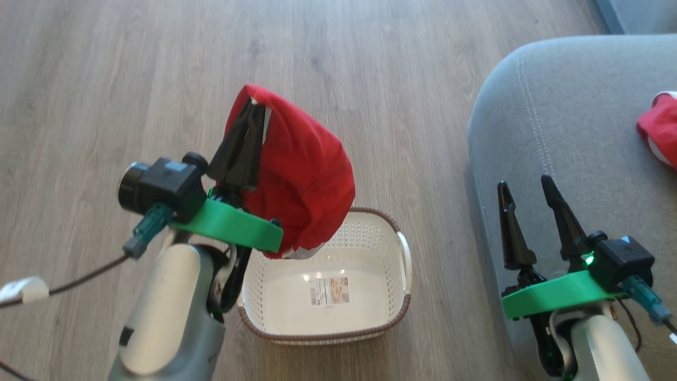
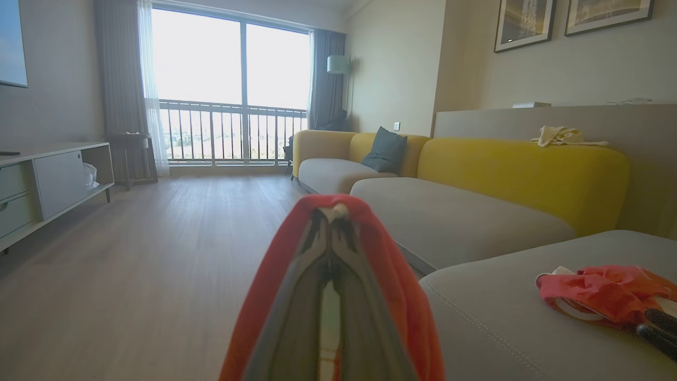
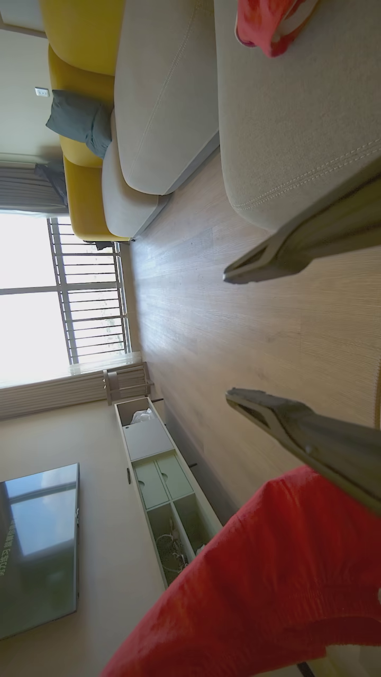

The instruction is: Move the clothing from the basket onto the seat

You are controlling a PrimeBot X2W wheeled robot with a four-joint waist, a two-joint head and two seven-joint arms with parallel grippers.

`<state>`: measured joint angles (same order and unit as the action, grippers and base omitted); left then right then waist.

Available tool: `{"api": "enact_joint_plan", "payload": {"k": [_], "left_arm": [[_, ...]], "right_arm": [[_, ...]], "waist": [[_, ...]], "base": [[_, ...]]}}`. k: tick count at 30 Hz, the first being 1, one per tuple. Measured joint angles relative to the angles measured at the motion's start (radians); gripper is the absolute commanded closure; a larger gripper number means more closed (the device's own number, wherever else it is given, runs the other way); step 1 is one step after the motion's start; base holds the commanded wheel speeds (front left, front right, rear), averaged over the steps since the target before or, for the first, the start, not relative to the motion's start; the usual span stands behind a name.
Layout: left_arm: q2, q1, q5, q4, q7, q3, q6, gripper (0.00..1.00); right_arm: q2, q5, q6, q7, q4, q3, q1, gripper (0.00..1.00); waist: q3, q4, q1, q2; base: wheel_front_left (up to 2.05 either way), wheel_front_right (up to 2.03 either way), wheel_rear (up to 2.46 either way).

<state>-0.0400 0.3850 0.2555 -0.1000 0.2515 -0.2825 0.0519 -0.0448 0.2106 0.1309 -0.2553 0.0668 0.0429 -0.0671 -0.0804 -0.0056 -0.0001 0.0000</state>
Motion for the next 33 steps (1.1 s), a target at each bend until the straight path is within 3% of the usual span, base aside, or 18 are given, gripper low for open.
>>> {"api": "enact_joint_plan", "payload": {"k": [16,23,33], "left_arm": [[-0.001,-0.081,0.026,0.082,0.005,-0.039,-0.063,1.00],[-0.001,-0.094,0.033,0.105,0.005,-0.057,-0.064,1.00],[-0.001,-0.057,0.045,0.271,0.005,-0.075,-0.046,1.00]], "right_arm": [[0.000,0.000,0.000,0.000,0.003,-0.006,0.043,0.00],[0.000,0.000,0.000,0.000,0.003,-0.005,0.043,0.00],[0.000,0.000,0.000,0.000,0.008,0.003,0.043,0.00]], "waist": [[0.064,0.005,0.0000,0.0000],[0.066,0.001,0.0000,0.0000],[0.058,-0.013,0.0000,0.0000]], "base": [[0.00,0.00,0.00],[0.00,0.00,0.00],[0.00,0.00,0.00]]}}
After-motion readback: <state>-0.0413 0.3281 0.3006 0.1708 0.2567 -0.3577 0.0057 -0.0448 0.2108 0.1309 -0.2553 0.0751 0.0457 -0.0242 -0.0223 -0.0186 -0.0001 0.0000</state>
